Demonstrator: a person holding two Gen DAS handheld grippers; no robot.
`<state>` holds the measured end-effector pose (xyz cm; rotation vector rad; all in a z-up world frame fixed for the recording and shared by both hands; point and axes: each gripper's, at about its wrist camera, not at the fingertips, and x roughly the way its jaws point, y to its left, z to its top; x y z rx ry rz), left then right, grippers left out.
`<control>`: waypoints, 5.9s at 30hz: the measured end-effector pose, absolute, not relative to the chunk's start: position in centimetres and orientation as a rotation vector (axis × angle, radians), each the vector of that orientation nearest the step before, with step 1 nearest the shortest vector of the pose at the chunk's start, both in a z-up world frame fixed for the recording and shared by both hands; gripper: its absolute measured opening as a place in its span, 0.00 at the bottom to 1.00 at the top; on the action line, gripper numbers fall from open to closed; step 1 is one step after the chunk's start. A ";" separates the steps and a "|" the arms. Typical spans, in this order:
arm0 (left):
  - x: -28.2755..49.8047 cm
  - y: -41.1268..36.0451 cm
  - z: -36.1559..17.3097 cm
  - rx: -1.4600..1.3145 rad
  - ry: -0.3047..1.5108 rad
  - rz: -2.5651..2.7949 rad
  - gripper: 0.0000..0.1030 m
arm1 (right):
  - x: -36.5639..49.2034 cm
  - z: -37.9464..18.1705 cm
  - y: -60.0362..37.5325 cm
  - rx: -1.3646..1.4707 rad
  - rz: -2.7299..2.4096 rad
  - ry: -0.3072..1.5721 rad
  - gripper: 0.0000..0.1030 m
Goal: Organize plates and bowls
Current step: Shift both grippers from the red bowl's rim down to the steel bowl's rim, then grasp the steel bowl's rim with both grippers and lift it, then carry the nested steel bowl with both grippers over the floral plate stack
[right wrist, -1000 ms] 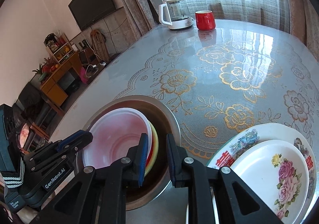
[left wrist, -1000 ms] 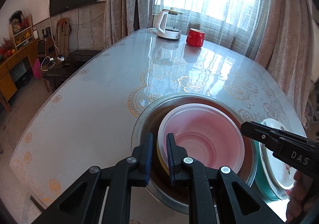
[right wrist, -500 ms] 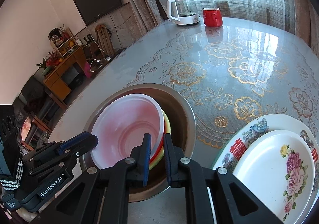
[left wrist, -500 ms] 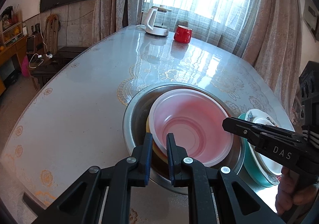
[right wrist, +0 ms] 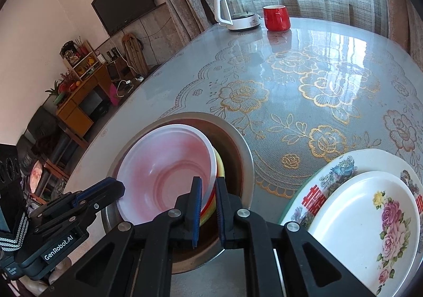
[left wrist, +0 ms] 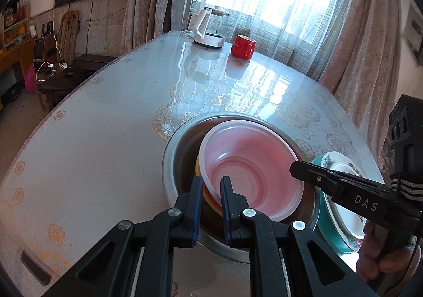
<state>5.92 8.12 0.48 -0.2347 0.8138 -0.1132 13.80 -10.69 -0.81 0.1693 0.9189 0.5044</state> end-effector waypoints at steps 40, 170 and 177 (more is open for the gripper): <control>4.2 11.4 0.6 -0.316 0.793 0.016 0.14 | 12.0 -0.1 -14.6 0.262 0.440 0.845 0.31; 4.7 2.4 4.3 -0.235 0.761 -0.346 0.18 | 8.1 2.4 -23.3 0.389 0.397 0.799 0.19; 5.5 0.5 4.2 -0.222 0.779 -0.383 0.18 | 7.4 2.5 -25.0 0.397 0.359 0.788 0.19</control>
